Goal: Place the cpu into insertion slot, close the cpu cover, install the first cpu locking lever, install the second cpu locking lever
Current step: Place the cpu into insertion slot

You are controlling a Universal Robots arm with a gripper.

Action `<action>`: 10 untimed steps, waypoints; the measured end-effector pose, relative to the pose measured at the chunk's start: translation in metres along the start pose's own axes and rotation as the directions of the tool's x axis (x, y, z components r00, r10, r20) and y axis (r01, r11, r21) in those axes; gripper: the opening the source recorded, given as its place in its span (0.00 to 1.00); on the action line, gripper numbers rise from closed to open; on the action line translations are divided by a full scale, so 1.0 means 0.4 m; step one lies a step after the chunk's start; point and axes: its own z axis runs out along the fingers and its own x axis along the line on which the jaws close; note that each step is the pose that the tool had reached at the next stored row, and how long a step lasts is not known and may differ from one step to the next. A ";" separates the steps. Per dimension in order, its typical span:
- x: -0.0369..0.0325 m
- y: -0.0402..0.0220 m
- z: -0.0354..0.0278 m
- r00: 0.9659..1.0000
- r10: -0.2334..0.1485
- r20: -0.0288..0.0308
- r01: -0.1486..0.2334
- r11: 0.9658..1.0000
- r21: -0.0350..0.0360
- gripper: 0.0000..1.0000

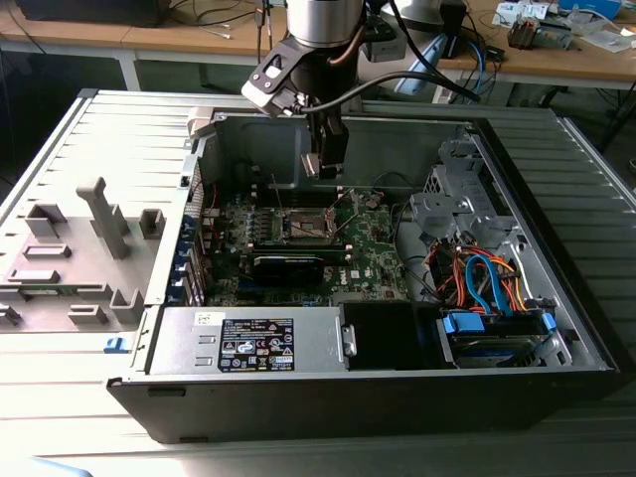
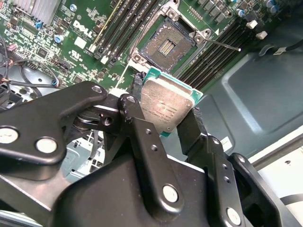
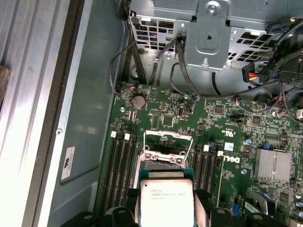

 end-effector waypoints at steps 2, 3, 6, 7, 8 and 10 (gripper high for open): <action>0.000 0.000 0.000 1.000 0.002 0.000 -0.002 1.000 0.000 0.55; 0.000 0.000 0.000 1.000 0.003 0.000 -0.003 1.000 0.000 0.55; 0.000 0.000 0.000 1.000 0.006 0.001 -0.006 1.000 0.000 0.55; 0.000 0.000 0.000 1.000 0.007 0.001 -0.007 1.000 0.000 0.55; 0.000 0.000 0.000 1.000 0.009 0.001 -0.009 1.000 0.000 0.55; 0.000 0.000 0.000 1.000 0.011 0.001 -0.011 1.000 0.000 0.55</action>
